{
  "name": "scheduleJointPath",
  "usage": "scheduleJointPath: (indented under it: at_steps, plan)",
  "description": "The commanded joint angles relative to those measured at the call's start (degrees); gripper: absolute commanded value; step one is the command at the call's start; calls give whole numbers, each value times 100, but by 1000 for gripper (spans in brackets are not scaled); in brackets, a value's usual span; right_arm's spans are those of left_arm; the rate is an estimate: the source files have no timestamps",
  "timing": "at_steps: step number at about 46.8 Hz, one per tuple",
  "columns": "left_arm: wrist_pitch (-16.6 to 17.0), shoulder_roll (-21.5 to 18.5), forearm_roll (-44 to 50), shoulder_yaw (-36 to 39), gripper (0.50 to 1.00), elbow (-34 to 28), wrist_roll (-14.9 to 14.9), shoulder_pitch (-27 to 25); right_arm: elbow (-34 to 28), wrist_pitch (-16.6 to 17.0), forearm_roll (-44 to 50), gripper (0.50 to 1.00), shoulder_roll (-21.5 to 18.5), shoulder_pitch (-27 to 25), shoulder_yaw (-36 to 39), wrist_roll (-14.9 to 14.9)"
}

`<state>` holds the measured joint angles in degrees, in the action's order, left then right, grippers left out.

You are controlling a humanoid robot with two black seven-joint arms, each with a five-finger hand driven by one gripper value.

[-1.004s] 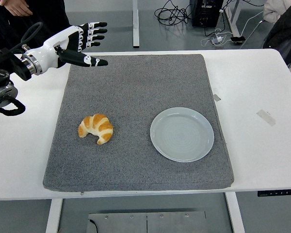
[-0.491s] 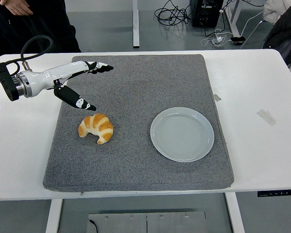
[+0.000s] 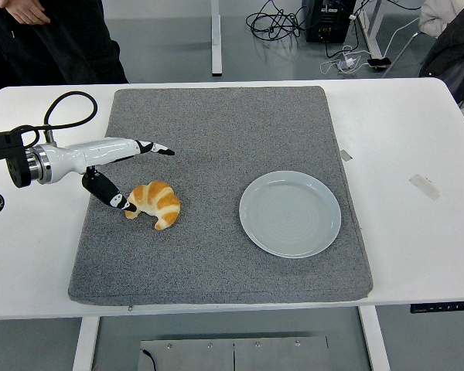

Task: Place the bread on the plate

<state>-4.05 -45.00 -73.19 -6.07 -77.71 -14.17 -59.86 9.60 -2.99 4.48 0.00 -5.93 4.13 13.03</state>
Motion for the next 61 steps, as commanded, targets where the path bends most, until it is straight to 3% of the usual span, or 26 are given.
scheduleJointPath:
  at_steps: [1, 19, 50, 61]
  plan:
    - [10, -9, -177, 1, 977, 10, 2, 44, -2, 0, 0, 1000, 0, -5, 0, -2]
    - [308, 97, -652, 1, 977, 142, 2, 361, -2, 0, 0, 1000, 0, -5, 0, 7]
    - [1029, 720, -881, 177, 972, 766, -7, 493, 7, 0, 0, 1000, 0, -5, 0, 7]
    - [1073, 879, -951, 212, 972, 827, -24, 563, -2, 0, 0, 1000, 0, -5, 0, -2]
